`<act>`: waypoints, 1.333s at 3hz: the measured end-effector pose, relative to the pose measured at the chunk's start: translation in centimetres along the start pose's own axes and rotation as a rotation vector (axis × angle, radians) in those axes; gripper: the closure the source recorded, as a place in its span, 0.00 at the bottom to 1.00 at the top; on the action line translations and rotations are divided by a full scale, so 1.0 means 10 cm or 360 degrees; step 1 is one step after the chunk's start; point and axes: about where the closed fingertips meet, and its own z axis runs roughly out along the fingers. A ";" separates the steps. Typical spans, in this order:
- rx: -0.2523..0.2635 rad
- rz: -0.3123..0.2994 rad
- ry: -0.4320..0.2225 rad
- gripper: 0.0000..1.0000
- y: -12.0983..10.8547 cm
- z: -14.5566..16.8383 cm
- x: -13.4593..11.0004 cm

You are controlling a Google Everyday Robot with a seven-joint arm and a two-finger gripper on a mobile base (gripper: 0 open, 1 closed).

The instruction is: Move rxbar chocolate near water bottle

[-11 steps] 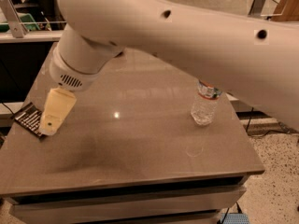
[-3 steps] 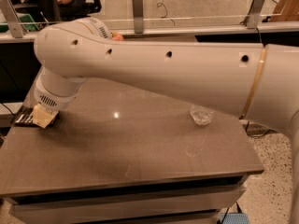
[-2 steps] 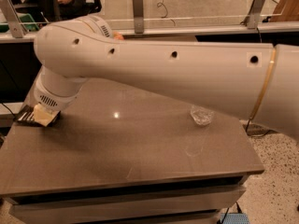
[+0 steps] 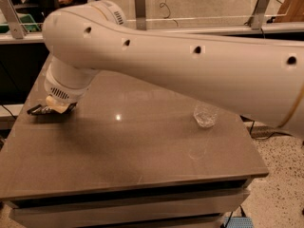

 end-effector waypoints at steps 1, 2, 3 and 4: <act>0.0102 -0.0060 0.0057 1.00 -0.28 -0.32 0.10; 0.0228 -0.0145 0.0149 1.00 -0.61 -0.74 0.22; 0.0256 -0.0205 0.0216 0.84 -0.80 -1.03 0.40; 0.0192 -0.0244 0.0185 0.60 -0.79 -1.04 0.43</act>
Offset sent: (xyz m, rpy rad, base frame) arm 0.0698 -0.1278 0.0929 -0.2376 -0.2360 -0.0332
